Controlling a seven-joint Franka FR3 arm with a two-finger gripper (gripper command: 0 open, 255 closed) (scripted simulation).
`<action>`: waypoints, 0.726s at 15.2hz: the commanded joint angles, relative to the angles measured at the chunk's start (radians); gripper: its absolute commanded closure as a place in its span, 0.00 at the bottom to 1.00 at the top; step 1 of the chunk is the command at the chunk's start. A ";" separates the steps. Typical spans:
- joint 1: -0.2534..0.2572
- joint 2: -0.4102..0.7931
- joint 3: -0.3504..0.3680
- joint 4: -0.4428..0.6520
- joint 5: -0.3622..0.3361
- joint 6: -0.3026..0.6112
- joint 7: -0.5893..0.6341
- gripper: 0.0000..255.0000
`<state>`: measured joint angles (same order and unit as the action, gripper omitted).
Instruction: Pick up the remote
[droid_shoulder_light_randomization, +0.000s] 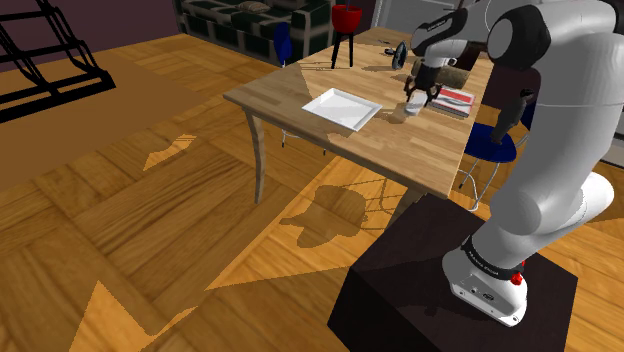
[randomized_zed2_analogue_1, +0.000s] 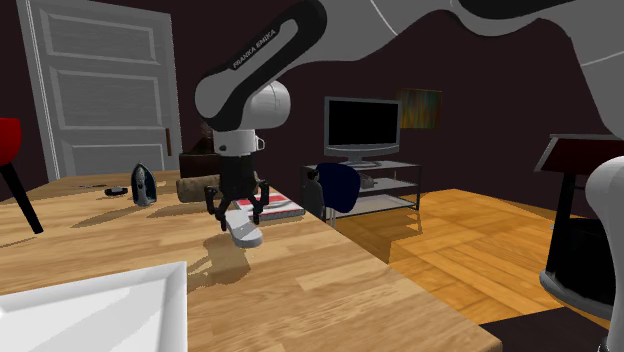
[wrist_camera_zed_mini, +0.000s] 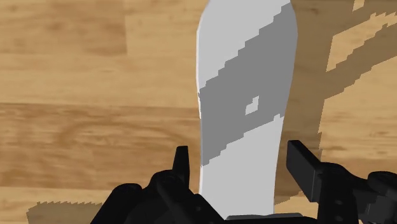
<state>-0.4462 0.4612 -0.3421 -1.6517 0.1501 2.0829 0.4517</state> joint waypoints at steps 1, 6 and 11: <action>0.001 -0.011 -0.002 0.014 -0.004 -0.024 0.003 1.00; 0.003 -0.034 -0.007 0.049 -0.014 -0.081 0.008 1.00; 0.003 -0.046 -0.010 0.074 -0.020 -0.117 0.011 1.00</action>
